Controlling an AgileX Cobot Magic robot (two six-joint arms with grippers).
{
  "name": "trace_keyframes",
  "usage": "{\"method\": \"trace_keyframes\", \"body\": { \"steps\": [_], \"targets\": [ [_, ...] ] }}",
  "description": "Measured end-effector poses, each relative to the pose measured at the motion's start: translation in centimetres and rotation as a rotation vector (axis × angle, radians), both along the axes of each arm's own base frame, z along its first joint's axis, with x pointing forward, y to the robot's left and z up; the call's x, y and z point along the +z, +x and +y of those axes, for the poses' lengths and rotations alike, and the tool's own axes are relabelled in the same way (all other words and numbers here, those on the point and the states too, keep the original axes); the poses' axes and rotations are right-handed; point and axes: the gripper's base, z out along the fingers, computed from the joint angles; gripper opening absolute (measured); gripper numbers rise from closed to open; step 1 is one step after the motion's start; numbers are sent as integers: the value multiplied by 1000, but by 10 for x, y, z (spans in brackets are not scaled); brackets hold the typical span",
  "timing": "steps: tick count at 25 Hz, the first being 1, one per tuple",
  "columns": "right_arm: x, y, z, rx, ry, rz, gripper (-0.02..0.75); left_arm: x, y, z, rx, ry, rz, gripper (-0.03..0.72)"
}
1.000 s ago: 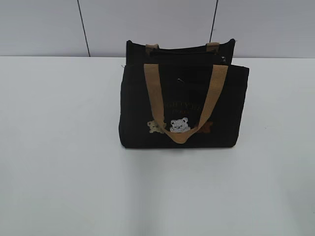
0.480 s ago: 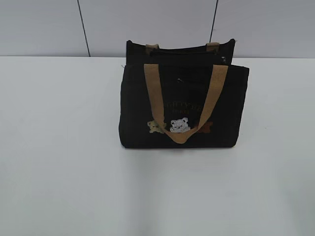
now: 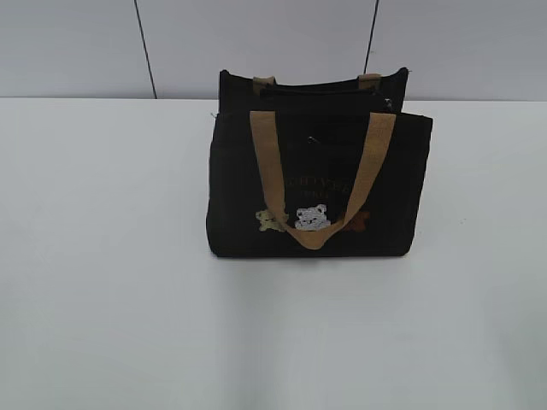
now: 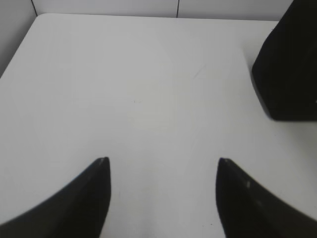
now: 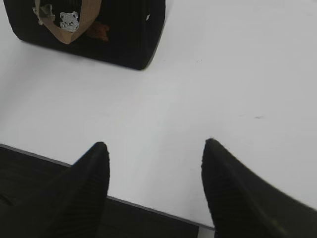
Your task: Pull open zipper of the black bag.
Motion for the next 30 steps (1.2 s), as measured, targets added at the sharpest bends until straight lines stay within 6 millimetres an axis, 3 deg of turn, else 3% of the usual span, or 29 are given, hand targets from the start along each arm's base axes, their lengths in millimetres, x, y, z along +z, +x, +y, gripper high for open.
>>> {"method": "trace_keyframes", "body": {
  "steps": [11, 30],
  "targets": [
    [-1, 2, -9, -197, 131, 37, 450, 0, 0, 0, 0, 0, 0, 500],
    [-1, 2, -9, -204, 144, 40, 450, 0, 0, 0, 0, 0, 0, 500]
  ]
}}
